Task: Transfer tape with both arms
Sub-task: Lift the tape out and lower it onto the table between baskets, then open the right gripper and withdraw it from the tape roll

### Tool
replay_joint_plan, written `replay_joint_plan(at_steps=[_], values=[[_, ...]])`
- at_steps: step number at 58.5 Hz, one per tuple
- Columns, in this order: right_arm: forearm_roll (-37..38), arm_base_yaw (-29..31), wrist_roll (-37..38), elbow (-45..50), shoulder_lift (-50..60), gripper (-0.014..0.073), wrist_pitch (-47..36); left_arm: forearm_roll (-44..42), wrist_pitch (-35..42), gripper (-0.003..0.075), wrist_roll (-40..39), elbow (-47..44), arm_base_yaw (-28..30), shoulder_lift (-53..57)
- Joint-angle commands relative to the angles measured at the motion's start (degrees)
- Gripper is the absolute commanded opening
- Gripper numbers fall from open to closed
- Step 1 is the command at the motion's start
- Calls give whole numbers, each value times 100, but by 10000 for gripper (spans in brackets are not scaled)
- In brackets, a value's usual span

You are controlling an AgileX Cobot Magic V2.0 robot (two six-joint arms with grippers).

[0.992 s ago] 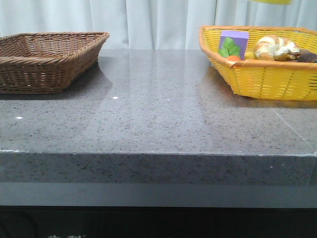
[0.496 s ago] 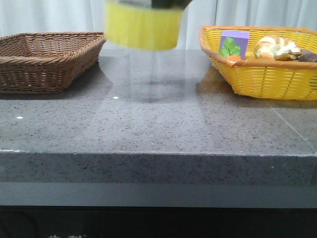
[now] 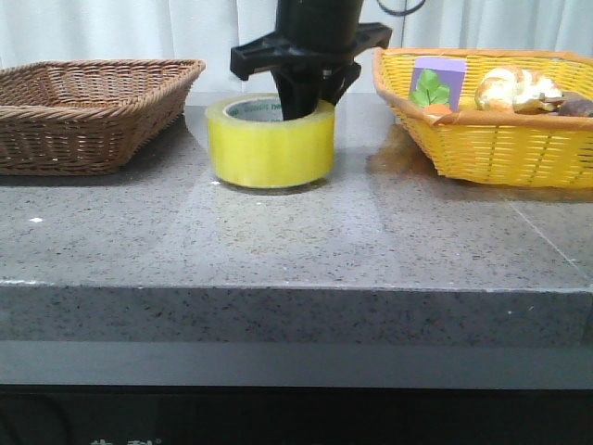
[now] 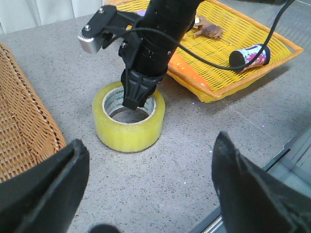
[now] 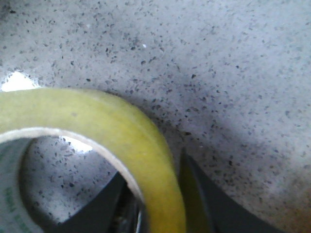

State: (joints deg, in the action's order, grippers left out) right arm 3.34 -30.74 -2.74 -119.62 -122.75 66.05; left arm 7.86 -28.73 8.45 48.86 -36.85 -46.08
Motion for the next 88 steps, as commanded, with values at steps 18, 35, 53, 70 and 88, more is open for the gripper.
replay_joint_plan(at_steps=[18, 35, 53, 70, 88], values=[[-203, 17, 48, -251, 1002, 420, -174, 31, 346, 525, -18, 203, -54, 50], [-673, 18, 189, 931, 2526, 420, -975, 31, 335, 525, -18, 203, -54, 50], [-679, 18, 189, 3314, 4441, 420, -2101, 31, 324, 525, -18, 203, -54, 50], [-703, 18, 189, 5285, 6262, 420, -3075, 31, 324, 525, -18, 203, -54, 50], [-703, 18, 189, 7031, 8066, 420, -3638, 31, 324, 525, -18, 203, -54, 50]])
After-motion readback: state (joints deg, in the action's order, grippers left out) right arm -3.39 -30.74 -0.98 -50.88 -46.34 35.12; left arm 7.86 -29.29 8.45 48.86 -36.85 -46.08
